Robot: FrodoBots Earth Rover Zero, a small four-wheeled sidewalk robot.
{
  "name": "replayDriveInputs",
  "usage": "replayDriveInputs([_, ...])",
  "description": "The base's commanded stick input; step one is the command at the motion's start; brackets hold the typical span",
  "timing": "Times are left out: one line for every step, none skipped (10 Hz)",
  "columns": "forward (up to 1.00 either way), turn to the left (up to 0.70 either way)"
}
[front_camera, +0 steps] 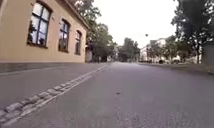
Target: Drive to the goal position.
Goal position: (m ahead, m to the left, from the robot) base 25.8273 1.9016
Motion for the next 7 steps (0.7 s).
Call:
replayDriveInputs([0.7,0.04])
replayDriveInputs([0.7,0.04])
replayDriveInputs([0.7,0.04])
replayDriveInputs([0.7,0.04])
replayDriveInputs([0.7,0.04])
replayDriveInputs([0.7,0.04])
replayDriveInputs([0.7,0.04])
